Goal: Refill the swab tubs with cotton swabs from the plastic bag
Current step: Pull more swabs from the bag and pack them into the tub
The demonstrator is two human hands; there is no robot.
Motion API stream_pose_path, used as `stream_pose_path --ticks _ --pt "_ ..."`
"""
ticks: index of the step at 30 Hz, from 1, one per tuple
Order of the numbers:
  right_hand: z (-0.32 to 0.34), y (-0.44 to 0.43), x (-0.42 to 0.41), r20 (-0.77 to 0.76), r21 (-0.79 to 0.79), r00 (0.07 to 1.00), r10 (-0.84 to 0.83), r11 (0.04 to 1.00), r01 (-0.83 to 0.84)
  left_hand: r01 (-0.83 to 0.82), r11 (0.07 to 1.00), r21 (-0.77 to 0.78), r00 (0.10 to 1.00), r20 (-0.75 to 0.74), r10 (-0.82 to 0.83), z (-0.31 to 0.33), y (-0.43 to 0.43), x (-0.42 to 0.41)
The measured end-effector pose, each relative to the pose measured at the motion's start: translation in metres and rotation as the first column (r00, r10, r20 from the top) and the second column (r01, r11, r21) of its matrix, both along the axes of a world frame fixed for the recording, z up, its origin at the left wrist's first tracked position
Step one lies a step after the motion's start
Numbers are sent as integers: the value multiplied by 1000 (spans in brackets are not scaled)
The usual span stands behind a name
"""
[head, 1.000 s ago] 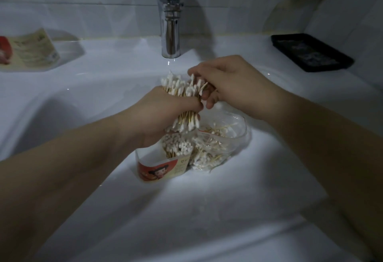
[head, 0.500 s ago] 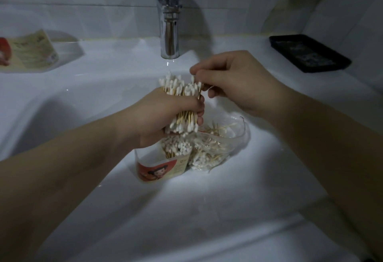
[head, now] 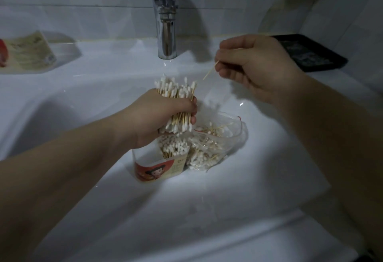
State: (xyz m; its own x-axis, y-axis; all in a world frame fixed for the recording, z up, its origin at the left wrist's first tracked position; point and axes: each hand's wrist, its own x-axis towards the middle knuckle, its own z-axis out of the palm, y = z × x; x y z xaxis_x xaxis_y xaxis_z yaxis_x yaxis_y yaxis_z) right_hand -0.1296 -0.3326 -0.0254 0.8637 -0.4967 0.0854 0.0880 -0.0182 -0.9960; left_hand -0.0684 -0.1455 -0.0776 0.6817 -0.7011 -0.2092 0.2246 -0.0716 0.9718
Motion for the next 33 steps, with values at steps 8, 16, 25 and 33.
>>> stream_pose_path --ticks 8,16,25,33 --pt "-12 15 -4 -251 -311 952 178 916 -254 -4 998 -64 1000 5 4 2 0 1" --pt "-20 19 0 -254 -550 934 253 756 -355 33 999 -33 998 -43 -35 9 1 1" --pt "-32 44 0 -423 -800 871 249 348 -488 98 984 -151 923 -356 -146 9 3 1" --pt "-28 39 -1 -375 -799 883 283 384 -463 82 976 -200 898 -410 -159 8 1 3"
